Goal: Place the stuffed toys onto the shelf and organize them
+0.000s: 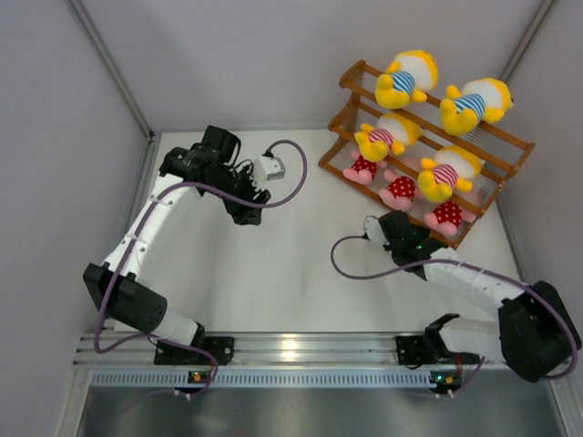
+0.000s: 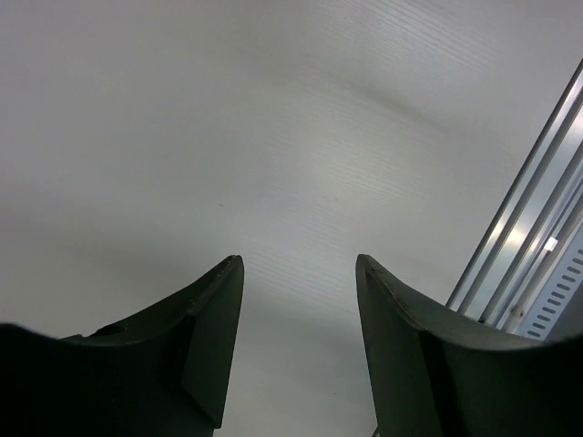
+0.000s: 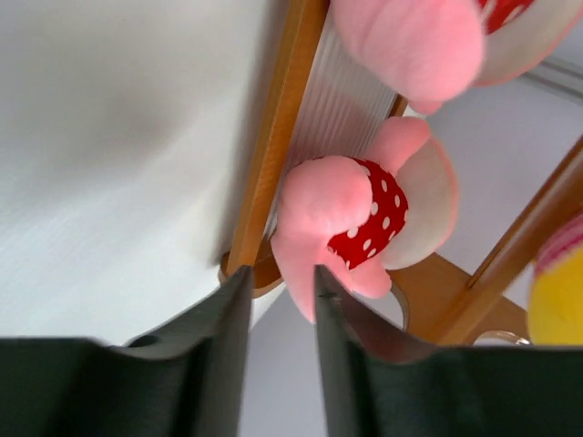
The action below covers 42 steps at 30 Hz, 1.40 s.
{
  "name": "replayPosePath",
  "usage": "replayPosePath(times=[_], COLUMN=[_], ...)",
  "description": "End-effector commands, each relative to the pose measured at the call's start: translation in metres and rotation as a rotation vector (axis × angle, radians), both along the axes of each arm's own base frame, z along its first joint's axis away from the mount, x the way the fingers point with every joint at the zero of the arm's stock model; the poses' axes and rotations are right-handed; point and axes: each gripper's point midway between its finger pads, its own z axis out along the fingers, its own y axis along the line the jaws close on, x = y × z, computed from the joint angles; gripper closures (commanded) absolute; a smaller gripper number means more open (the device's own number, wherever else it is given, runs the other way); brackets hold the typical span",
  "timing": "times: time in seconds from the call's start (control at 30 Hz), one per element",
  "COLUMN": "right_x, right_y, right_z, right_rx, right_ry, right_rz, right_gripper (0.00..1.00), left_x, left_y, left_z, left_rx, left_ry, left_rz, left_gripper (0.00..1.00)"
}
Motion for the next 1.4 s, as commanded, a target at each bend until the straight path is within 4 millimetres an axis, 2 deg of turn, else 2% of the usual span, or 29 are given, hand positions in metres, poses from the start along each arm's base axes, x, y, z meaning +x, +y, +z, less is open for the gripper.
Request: replayPosePath(times=[0.0, 0.03, 0.07, 0.1, 0.13, 0.23, 0.3, 0.33, 0.37, 0.4, 0.43, 0.47, 0.5, 0.53, 0.6, 0.67, 0.7, 0.77, 0.8, 0.83, 0.87, 0.9, 0.93, 0.97, 1.0, 1.07, 1.1, 1.2, 1.37], right_x=[-0.017, -0.021, -0.027, -0.033, -0.036, -0.043, -0.047, -0.047, -0.047, -0.049, -0.048, -0.050, -0.051, -0.054, -0.059, -0.066, -0.067, -0.064, -0.066, -0.062, -0.059, -0.054, -0.050, -0.048, -0.048, -0.054, -0.062, -0.074, -0.076], right_y=[0.026, 0.040, 0.052, 0.059, 0.074, 0.095, 0.103, 0.103, 0.104, 0.104, 0.092, 0.087, 0.081, 0.059, 0.047, 0.035, 0.034, 0.032, 0.020, 0.019, 0.013, -0.011, -0.014, -0.023, -0.052, -0.072, -0.094, -0.122, -0.134], right_z=[0.023, 0.034, 0.032, 0.033, 0.043, 0.063, 0.075, 0.090, 0.099, 0.103, 0.121, 0.128, 0.140, 0.149, 0.158, 0.151, 0.154, 0.143, 0.144, 0.133, 0.130, 0.132, 0.128, 0.130, 0.135, 0.148, 0.155, 0.168, 0.160], right_rx=[0.132, 0.185, 0.245, 0.311, 0.403, 0.640, 0.811, 0.893, 0.942, 1.066, 1.122, 1.152, 1.224, 1.242, 1.314, 1.282, 1.304, 1.235, 1.197, 1.146, 1.135, 1.129, 1.175, 1.197, 1.220, 1.274, 1.260, 1.227, 1.198], right_ry=[-0.003, -0.026, 0.000, 0.008, -0.017, -0.090, -0.144, -0.212, -0.255, -0.305, -0.409, -0.444, -0.504, -0.604, -0.671, -0.678, -0.682, -0.641, -0.640, -0.590, -0.575, -0.621, -0.590, -0.609, -0.705, -0.788, -0.871, -0.990, -1.035], right_rz=[0.042, 0.084, 0.122, 0.113, 0.143, 0.110, 0.024, -0.005, -0.003, -0.099, -0.144, -0.160, -0.226, -0.333, -0.448, -0.533, -0.568, -0.638, -0.710, -0.762, -0.807, -0.906, -0.934, -0.954, -1.038, -1.072, -1.125, -1.184, -1.221], right_gripper=[0.63, 0.59, 0.51, 0.48, 0.45, 0.41, 0.37, 0.36, 0.26, 0.21, 0.18, 0.15, 0.12, 0.09, 0.04, 0.03, 0.03, 0.00, 0.01, 0.01, 0.01, 0.01, 0.01, 0.00, 0.00, 0.00, 0.01, 0.01, 0.01], left_x=[0.002, 0.002, 0.004, 0.004, 0.003, 0.003, 0.004, 0.004, 0.003, -0.001, 0.003, 0.001, -0.002, -0.001, -0.007, -0.010, -0.013, -0.014, -0.015, -0.015, -0.014, -0.015, -0.014, -0.015, -0.015, -0.015, -0.016, -0.019, -0.021], left_y=[0.010, 0.011, 0.014, 0.014, 0.016, 0.025, 0.034, 0.037, 0.041, 0.045, 0.049, 0.052, 0.056, 0.059, 0.064, 0.068, 0.070, 0.074, 0.075, 0.077, 0.079, 0.080, 0.082, 0.084, 0.085, 0.089, 0.090, 0.091, 0.082], left_z=[0.003, 0.000, -0.003, -0.005, -0.009, -0.022, -0.031, -0.034, -0.033, -0.042, -0.044, -0.043, -0.051, -0.052, -0.058, -0.057, -0.061, -0.059, -0.060, -0.060, -0.058, -0.061, -0.062, -0.061, -0.065, -0.065, -0.070, -0.074, -0.074], left_rx=[0.033, 0.041, 0.056, 0.061, 0.066, 0.113, 0.146, 0.154, 0.158, 0.175, 0.186, 0.187, 0.200, 0.206, 0.212, 0.212, 0.220, 0.223, 0.226, 0.227, 0.223, 0.224, 0.223, 0.216, 0.215, 0.206, 0.202, 0.186, 0.131], left_ry=[-0.027, -0.014, -0.008, 0.000, 0.019, 0.043, 0.024, 0.020, 0.002, 0.012, -0.008, -0.022, -0.009, -0.024, -0.020, -0.034, -0.029, -0.044, -0.046, -0.053, -0.066, -0.063, -0.066, -0.073, -0.074, -0.083, -0.076, -0.068, -0.051], left_rz=[0.055, 0.078, 0.095, 0.107, 0.127, 0.198, 0.238, 0.259, 0.276, 0.297, 0.321, 0.336, 0.356, 0.373, 0.388, 0.402, 0.405, 0.418, 0.425, 0.433, 0.442, 0.443, 0.453, 0.461, 0.470, 0.489, 0.496, 0.510, 0.502], left_gripper=[0.42, 0.42, 0.41, 0.41, 0.41, 0.41, 0.41, 0.41, 0.41, 0.40, 0.40, 0.40, 0.40, 0.40, 0.40, 0.39, 0.39, 0.39, 0.39, 0.39, 0.38, 0.38, 0.38, 0.38, 0.38, 0.38, 0.37, 0.37, 0.37])
